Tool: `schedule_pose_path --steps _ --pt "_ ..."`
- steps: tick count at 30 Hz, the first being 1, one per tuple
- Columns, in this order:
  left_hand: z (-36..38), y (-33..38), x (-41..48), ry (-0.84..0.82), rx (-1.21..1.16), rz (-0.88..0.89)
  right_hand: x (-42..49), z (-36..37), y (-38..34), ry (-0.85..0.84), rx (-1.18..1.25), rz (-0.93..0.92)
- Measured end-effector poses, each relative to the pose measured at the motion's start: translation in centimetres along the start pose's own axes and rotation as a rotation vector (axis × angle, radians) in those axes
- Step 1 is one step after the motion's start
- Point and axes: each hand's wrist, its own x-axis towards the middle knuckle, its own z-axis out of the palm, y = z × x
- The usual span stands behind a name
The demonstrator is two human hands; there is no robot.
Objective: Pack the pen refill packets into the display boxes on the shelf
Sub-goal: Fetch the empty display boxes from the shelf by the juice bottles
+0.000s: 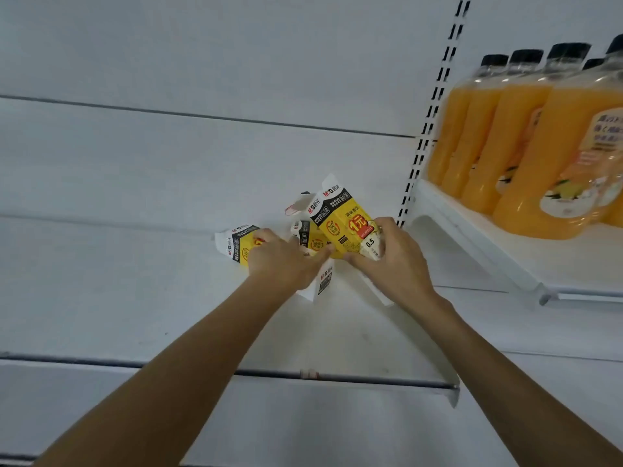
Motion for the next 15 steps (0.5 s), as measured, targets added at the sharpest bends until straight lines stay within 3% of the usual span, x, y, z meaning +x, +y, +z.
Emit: schedule_pose_path --steps 7,10,15 --pt "-1.5 -2.9 -1.3 -0.135 -0.263 0.021 0.2 -0.2 0.3 -0.047 -0.02 -0.018" --pt "-1.7 -5.0 -3.2 -0.052 -0.444 0.023 0.4 0.5 -0.6 -0.111 0.026 -0.019" --pt "-1.7 -11.1 -6.2 0.082 -0.493 -0.204 0.6 2.6 -4.4 -0.184 0.038 -0.161"
